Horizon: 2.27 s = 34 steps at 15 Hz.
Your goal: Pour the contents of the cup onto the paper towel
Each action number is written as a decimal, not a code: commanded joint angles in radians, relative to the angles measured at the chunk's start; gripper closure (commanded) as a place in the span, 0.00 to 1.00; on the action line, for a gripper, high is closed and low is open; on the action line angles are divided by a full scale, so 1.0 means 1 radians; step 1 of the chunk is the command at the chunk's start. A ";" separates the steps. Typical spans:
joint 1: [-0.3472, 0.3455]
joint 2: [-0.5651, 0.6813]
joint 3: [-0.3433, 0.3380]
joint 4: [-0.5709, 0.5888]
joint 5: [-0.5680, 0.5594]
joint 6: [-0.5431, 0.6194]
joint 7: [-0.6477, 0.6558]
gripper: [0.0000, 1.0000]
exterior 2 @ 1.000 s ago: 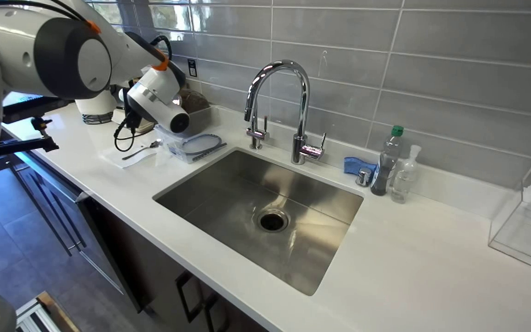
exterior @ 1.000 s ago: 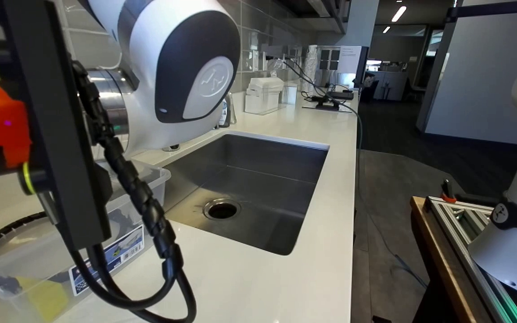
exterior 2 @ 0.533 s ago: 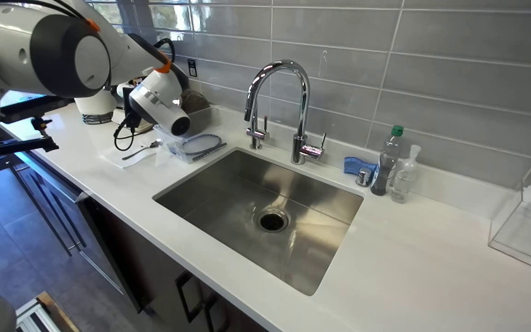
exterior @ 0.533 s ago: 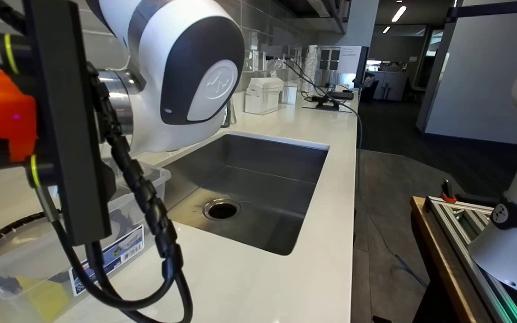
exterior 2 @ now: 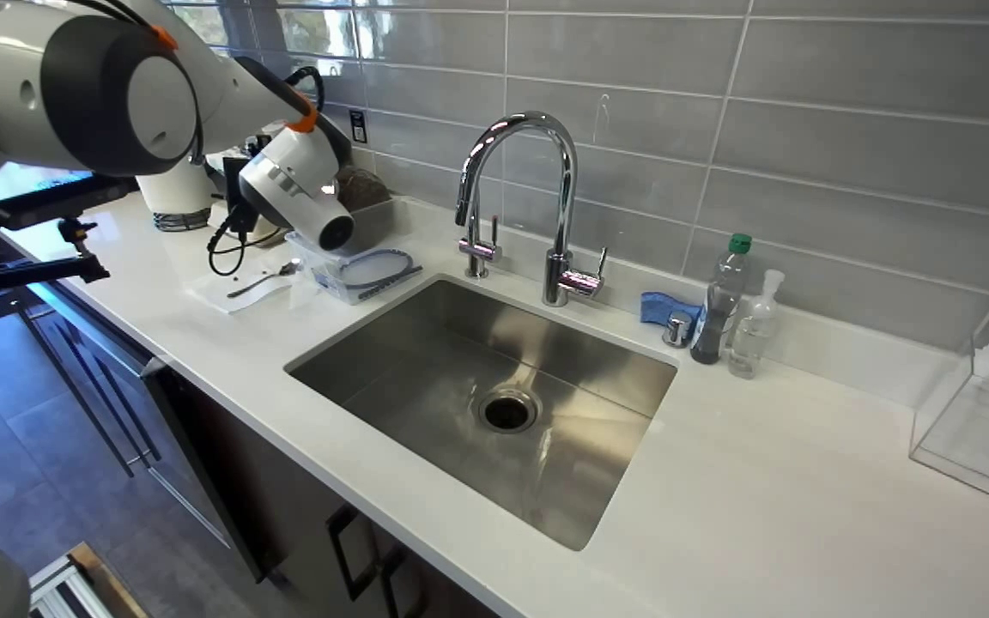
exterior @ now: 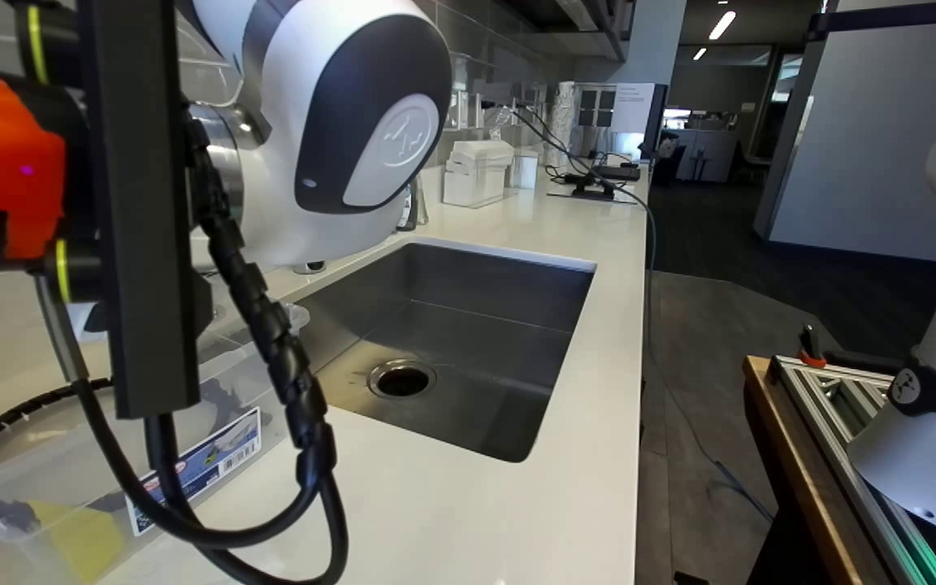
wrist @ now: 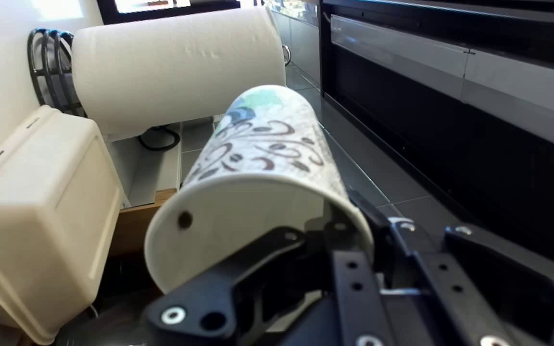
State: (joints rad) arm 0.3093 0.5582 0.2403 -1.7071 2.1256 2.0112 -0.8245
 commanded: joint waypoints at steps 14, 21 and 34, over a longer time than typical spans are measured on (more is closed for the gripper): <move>-0.006 -0.029 -0.010 -0.065 0.086 -0.146 -0.079 0.98; 0.023 -0.110 -0.045 -0.045 -0.008 -0.069 0.079 0.98; 0.108 -0.393 -0.086 0.078 -0.910 0.296 1.034 0.98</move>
State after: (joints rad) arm 0.3920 0.1881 0.2078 -1.6343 1.4120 2.3139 0.0336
